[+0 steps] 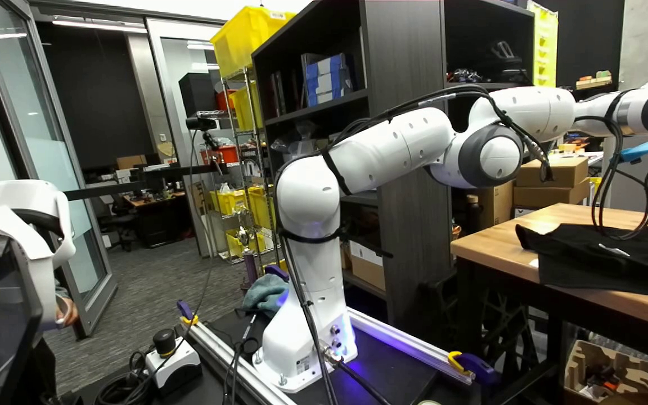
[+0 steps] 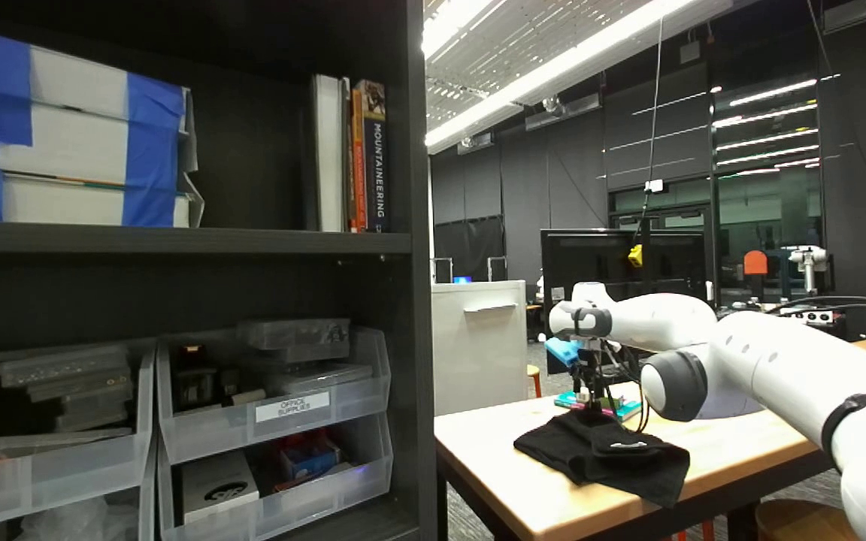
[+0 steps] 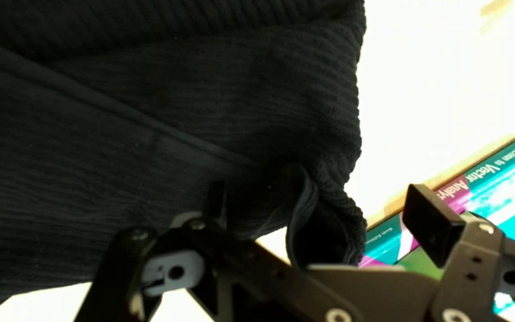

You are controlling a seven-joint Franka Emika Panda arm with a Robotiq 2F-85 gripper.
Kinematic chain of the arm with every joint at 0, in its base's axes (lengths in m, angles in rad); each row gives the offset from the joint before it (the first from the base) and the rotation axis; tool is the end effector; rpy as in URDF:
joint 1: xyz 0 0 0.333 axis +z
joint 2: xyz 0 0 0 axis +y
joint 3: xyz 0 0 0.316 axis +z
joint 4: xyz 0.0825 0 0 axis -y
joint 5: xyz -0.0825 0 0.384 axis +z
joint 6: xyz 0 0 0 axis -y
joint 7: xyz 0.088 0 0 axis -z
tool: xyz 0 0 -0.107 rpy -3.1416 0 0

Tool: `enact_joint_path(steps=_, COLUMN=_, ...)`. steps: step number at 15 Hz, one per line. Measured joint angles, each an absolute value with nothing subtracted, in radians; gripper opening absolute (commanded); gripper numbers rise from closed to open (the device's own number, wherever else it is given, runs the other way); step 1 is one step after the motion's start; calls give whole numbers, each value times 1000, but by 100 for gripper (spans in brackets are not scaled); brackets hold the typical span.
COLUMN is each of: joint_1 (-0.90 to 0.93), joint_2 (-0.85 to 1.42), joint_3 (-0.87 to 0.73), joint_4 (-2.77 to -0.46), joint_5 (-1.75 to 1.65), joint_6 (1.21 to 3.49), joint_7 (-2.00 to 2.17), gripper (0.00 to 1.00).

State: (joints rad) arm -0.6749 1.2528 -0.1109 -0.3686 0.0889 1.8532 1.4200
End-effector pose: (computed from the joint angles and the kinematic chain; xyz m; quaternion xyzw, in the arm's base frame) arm 0.6295 -0.5315 0.3336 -0.4803 0.8693 -0.1123 0.0326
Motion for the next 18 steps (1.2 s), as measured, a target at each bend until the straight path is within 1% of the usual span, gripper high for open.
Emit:
enact_joint_path(steps=6, joint_1=-696, joint_2=1240, joint_3=-113, joint_4=-368, joint_5=89, joint_6=1812, joint_7=1321, gripper=100)
enact_joint_path(steps=18, joint_1=-706, joint_2=1211, joint_3=-118, joint_4=-371, joint_5=84, joint_6=1566, joint_7=1234, gripper=100)
